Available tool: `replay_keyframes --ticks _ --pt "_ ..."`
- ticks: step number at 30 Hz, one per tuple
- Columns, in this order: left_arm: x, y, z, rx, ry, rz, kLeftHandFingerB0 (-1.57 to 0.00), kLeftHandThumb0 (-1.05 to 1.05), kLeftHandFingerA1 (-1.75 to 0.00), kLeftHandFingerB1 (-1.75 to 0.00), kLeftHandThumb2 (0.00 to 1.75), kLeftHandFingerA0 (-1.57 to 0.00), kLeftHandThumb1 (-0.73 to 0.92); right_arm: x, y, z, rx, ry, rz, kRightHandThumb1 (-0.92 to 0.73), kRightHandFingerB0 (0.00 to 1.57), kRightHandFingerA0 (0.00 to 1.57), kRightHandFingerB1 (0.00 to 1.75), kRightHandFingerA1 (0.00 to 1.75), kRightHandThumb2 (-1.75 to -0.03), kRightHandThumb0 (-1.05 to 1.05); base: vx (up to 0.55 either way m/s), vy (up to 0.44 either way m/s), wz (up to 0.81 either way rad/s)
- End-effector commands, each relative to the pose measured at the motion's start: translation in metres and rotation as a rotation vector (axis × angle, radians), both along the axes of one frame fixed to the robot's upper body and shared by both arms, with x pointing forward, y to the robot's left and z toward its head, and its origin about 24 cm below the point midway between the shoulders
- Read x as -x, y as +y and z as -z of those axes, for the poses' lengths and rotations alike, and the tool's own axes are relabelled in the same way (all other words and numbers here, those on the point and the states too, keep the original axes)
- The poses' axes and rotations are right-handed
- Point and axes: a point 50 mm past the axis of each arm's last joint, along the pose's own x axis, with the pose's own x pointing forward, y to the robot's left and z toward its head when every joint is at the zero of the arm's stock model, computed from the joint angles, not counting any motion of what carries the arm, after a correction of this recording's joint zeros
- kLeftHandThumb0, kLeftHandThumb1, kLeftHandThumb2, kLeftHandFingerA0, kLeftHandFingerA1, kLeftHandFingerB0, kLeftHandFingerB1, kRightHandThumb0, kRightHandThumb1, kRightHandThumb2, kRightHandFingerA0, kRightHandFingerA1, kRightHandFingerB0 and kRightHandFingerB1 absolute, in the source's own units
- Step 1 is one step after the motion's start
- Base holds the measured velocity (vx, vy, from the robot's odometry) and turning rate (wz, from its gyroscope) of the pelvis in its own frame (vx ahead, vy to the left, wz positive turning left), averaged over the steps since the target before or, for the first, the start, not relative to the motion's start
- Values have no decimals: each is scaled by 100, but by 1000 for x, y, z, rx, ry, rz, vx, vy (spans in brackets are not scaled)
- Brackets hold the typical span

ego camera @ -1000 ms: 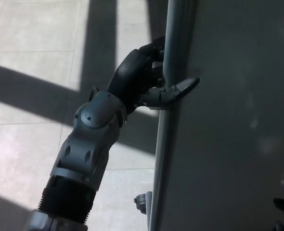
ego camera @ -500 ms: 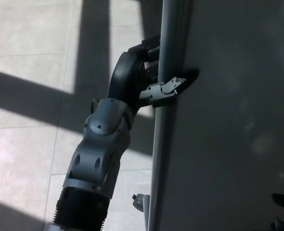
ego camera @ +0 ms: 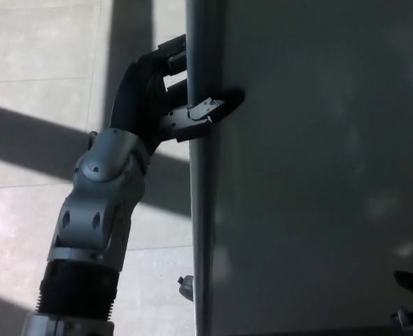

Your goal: A white board is being place on the right hand side and parallel to the robot and the robot uses its left hand to grab on the leftside of the whiteboard and drag the whiteboard from the right hand side to the left hand side

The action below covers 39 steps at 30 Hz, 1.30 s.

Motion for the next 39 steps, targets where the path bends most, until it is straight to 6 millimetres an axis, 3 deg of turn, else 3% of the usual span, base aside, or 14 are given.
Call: replay_keyframes --ticks 1,3,4,7,8,17,20,23,27,31,34,37,38,39 --pt "-8 32 -26 -14 -49 -33 -74 -22 -162 -128 57 -72 61 -4 -5 -4 21 -7 10 -64 25 56 51 66 -106 -49 0 0 0" --pt "-10 41 -32 -47 -79 -44 -75 -19 -164 -137 57 -77 61 -5 -2 -4 -1 -16 10 -63 25 56 52 67 -106 -48 0 0 0" --pt "-10 43 -33 -46 -84 -43 -73 -18 -165 -140 56 -76 61 -5 -2 -4 2 -15 11 -85 40 61 41 48 -65 -59 0 0 0" --pt "-8 52 -34 -60 -90 -25 -72 -18 -166 -141 56 -75 62 -5 -4 -4 7 -17 17 -80 38 61 41 51 -67 -61 0 0 0" --pt "-5 59 -35 -63 -80 -16 -76 -20 -166 -128 55 -74 63 -6 -4 -5 5 -17 21 -64 26 57 52 66 -106 -49 0 0 0" --pt "7 91 -35 -64 -56 -58 -59 -15 -175 -165 56 -75 63 -8 -4 -5 3 -17 22 -64 26 58 51 66 -106 -49 0 0 0" --pt "11 102 -35 -50 -71 -57 -72 -15 -175 -136 54 -76 62 -8 -4 -6 5 -19 20 -64 24 55 51 66 -106 -48 0 0 0" --pt "14 111 -32 -46 -66 -64 -77 -16 -175 -131 53 -77 60 -8 -3 -6 -10 -21 22 -64 25 55 51 65 -106 -47 0 0 0" --pt "17 121 -30 -106 -60 -84 -64 -14 -175 -158 54 -74 64 -8 0 -4 -22 -26 26 -63 26 55 52 66 -106 -48 0 0 0" --pt "19 134 -28 -66 -11 -96 -63 -13 -175 -161 56 -75 63 -8 0 -4 -11 -19 21 -64 25 55 51 65 -106 -48 0 0 0" --pt "22 155 -33 -91 -15 -151 -78 -12 -168 -114 55 -76 63 -9 -1 -4 -5 -6 20 -64 25 54 51 65 -106 -47 0 0 0" --pt "22 170 -40 -90 -22 -208 -70 -15 -169 -130 55 -75 61 -11 -3 -6 -2 -14 22 -64 25 55 51 65 -106 -48 0 0 0" --pt "27 184 -48 -127 -51 -226 -64 -17 -166 -67 56 -76 63 -11 -2 -7 5 -19 22 -64 26 56 51 65 -106 -49 0 0 0" --pt "28 187 -48 -133 -52 -229 -64 -17 -166 -67 56 -76 63 -11 -1 -6 4 -17 20 -64 26 56 51 65 -106 -49 0 0 0"
